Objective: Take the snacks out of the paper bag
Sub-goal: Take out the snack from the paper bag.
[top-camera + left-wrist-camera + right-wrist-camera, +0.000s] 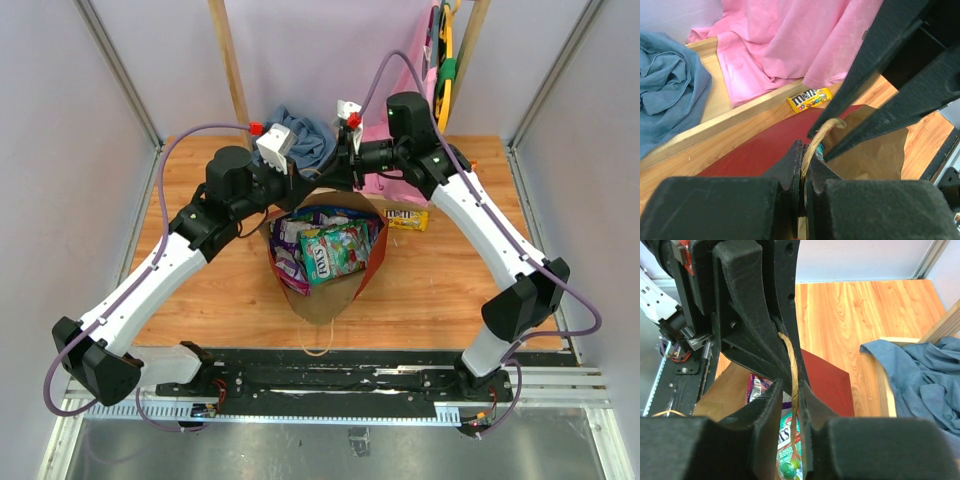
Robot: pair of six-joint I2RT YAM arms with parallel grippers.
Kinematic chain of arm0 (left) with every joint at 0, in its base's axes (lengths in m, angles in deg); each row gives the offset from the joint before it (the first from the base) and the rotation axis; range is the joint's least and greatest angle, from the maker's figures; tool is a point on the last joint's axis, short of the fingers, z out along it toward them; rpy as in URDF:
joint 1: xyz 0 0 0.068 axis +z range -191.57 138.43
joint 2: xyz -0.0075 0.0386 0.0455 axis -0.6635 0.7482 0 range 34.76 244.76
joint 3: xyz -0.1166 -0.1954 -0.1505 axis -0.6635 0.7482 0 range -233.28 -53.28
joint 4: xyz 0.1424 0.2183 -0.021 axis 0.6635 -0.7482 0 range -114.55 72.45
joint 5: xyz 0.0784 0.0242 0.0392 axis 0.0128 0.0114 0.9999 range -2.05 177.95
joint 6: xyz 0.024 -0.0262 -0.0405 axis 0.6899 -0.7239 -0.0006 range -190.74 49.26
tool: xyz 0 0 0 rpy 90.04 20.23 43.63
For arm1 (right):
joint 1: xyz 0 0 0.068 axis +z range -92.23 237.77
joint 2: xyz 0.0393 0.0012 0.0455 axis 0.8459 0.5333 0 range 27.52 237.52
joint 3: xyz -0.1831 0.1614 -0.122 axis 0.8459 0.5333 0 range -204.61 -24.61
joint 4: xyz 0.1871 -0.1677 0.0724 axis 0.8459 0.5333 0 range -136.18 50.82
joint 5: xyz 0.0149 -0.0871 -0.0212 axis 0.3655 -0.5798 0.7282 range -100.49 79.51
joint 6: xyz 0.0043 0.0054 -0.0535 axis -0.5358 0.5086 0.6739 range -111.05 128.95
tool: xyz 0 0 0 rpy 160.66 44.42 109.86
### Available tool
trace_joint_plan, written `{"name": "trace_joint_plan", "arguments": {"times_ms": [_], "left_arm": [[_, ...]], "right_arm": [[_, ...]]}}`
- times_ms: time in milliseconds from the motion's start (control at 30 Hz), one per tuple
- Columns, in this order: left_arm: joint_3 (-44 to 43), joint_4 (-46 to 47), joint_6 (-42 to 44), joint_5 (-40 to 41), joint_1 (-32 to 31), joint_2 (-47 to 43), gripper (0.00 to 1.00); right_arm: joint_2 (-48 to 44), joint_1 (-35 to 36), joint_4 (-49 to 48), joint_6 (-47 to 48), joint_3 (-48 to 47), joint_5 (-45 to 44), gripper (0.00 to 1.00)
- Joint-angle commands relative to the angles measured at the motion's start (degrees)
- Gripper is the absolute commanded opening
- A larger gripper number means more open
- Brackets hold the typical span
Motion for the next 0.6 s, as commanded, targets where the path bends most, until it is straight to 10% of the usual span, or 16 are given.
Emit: {"name": "trace_joint_plan", "arguments": {"times_ms": [0,200,367,567], "left_arm": [[-0.24,0.21,0.81,0.26,-0.69,-1.83,0.07],[-0.01,-0.69,0.73,2.19,-0.69,-2.39,0.11],[-1.06,-4.41,2.34,7.24,-0.69,-3.29,0.90],[-0.57,-10.78,2.27,11.50,-0.78,-8.07,1.00]], "right_arm": [[1.14,1.27,1.81,0.54,-3.08,1.97,0.08],[0.33,1.28,1.18,-0.09,-2.38,1.07,0.01],[-2.72,0.47,-6.46,-4.45,2.49,-1.00,0.01],[-6.27,-2.05,-15.56,-11.30,8.74,-11.75,0.01]]}}
